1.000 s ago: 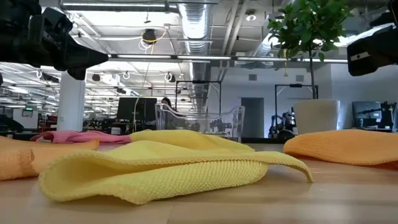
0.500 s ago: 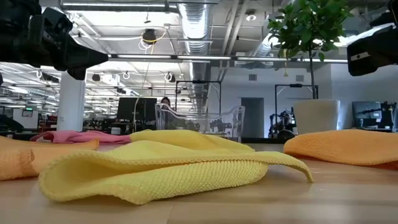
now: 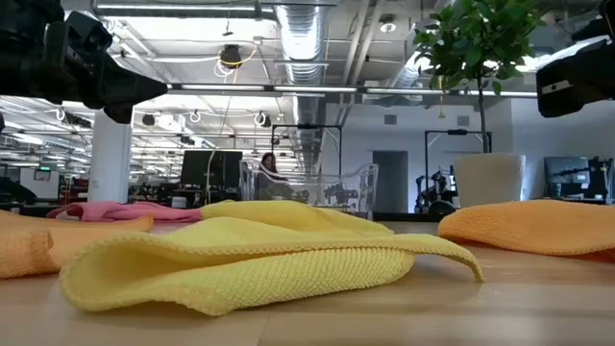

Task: Fold microfiber towels
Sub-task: Fold the yellow towel

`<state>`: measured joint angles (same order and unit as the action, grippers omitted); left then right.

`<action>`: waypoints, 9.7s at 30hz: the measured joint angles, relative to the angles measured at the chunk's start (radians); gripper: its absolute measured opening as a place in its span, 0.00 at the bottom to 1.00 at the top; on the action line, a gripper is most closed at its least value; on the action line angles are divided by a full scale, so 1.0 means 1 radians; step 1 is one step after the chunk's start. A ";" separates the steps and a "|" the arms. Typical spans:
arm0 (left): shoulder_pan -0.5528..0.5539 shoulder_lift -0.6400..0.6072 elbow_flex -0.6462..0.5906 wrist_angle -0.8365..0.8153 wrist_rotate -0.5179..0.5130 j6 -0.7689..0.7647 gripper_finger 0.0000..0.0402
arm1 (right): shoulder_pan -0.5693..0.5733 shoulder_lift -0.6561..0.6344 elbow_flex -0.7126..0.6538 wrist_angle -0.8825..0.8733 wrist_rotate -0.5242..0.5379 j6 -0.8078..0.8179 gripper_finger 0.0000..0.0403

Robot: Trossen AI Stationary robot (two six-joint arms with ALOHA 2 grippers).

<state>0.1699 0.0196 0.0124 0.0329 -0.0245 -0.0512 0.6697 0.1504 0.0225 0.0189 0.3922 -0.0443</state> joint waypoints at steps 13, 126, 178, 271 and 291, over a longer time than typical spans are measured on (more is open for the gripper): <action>0.000 -0.001 0.003 0.079 -0.150 -0.068 0.00 | 0.000 0.000 0.000 0.000 0.000 0.000 0.08; -0.362 0.964 0.555 -0.356 -0.427 -0.536 0.28 | -0.517 0.915 0.490 -0.139 -0.092 0.614 0.43; -0.362 0.964 0.555 -0.357 -0.347 -0.541 0.30 | -0.822 1.655 1.021 -0.459 -0.311 0.559 0.42; -0.208 1.539 0.582 -0.044 -0.450 -0.176 0.06 | -0.748 1.637 1.020 -0.378 -0.286 0.478 0.02; -0.209 1.202 0.581 -0.192 -0.408 -0.177 0.00 | -0.714 1.436 1.021 -0.482 -0.191 0.452 0.02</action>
<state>-0.0387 1.2215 0.5938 -0.1589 -0.4324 -0.2287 -0.0448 1.5867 1.0431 -0.4626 0.2012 0.4072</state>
